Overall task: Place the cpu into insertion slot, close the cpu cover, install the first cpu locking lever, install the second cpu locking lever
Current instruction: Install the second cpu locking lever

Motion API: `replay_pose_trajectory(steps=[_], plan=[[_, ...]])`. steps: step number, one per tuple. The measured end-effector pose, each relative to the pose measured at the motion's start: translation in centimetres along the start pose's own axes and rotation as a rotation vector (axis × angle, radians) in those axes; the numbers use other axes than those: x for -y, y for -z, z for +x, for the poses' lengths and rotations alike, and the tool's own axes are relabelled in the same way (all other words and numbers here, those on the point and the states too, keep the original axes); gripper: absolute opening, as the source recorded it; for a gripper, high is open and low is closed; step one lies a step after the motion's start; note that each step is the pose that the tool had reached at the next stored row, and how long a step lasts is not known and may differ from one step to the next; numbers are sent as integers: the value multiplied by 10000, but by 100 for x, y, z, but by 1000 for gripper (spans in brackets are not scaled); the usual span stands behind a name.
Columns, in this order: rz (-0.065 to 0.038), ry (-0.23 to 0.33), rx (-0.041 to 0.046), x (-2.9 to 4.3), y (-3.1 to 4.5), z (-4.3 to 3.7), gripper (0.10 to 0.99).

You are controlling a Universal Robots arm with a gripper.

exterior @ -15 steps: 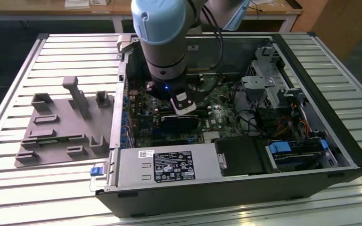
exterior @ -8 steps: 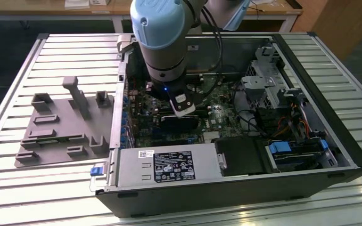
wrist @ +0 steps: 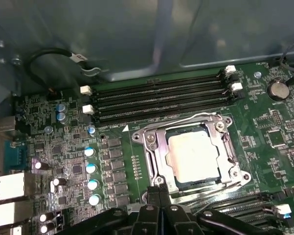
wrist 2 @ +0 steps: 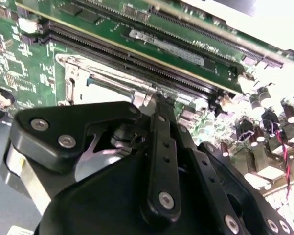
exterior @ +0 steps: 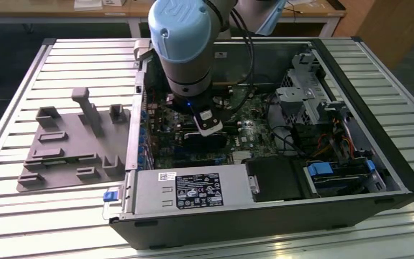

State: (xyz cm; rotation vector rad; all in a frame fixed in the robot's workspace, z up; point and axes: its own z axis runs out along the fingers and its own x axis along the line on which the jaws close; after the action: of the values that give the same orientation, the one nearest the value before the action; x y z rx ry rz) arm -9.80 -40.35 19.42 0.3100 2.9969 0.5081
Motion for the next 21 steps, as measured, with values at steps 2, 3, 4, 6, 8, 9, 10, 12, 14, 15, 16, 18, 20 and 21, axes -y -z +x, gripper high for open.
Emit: replay_pose_trajectory(steps=[2,3,4,6,8,9,10,12,14,15,16,18,20,21], plan=[[-35,1,-10,6,0,1,102],[-35,1,-11,6,0,1,102],[-36,1,-11,6,0,1,102],[-34,2,-12,3,13,1,102],[-35,3,-12,-9,43,-1,102],[-35,3,-12,-16,63,-2,102],[-36,3,-12,-24,85,-4,102],[-35,4,-12,-41,135,-6,102],[-35,4,-12,-58,183,-9,102],[-33,4,-11,-67,207,-10,102],[-36,5,-9,-75,229,-11,102],[-38,7,-4,-91,275,-14,102],[-39,10,3,-108,324,-17,102],[-39,10,6,-118,349,-18,102]])
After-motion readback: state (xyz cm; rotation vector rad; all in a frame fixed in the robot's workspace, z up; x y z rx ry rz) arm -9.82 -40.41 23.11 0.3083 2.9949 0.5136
